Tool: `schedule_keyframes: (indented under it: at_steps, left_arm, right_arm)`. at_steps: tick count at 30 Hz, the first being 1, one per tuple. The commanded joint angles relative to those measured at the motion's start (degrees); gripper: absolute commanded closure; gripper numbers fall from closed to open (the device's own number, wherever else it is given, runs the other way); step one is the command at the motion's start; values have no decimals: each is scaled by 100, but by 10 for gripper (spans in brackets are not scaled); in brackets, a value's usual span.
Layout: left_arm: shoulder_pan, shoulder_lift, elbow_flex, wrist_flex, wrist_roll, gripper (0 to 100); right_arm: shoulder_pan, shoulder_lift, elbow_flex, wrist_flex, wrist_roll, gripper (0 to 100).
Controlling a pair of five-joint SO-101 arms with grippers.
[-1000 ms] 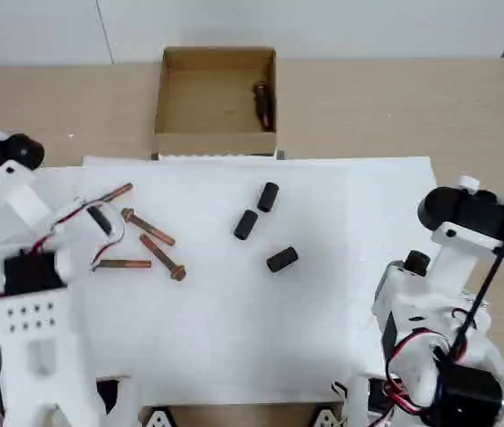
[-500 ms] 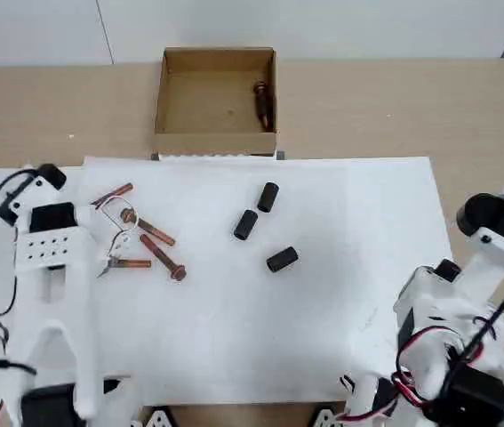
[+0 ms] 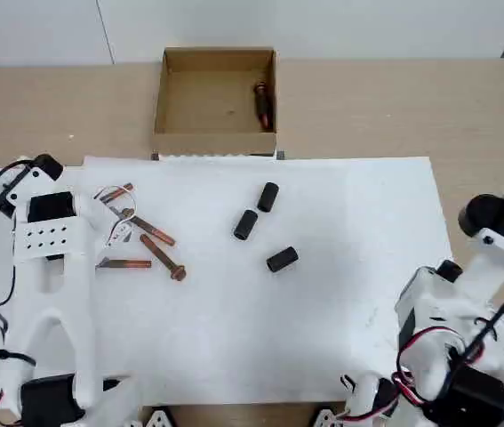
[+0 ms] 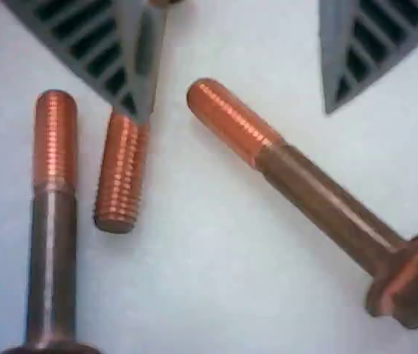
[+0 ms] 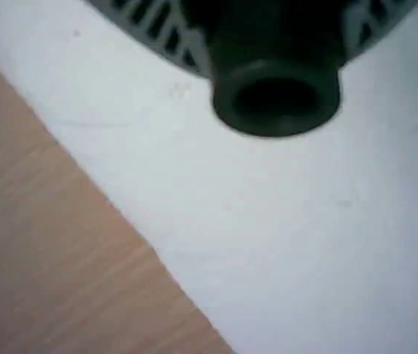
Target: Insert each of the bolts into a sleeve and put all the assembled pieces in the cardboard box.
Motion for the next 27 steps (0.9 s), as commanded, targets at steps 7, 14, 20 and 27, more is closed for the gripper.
schedule_keyframes:
  at_steps: [7, 14, 20, 27]
  left_arm:
    - [-18, 9, 101, -141, 246, 836]
    - [-176, 18, 198, -229, 255, 836]
    - [-273, 18, 374, -440, 246, 836]
    - [-299, 563, 330, -440, 255, 836]
  right_arm:
    - [31, -620, -9, -13, -123, 995]
    - [31, -673, 176, -92, -123, 995]
    - [22, -681, 246, -119, -105, 995]
    - [13, -681, 316, -136, -105, 995]
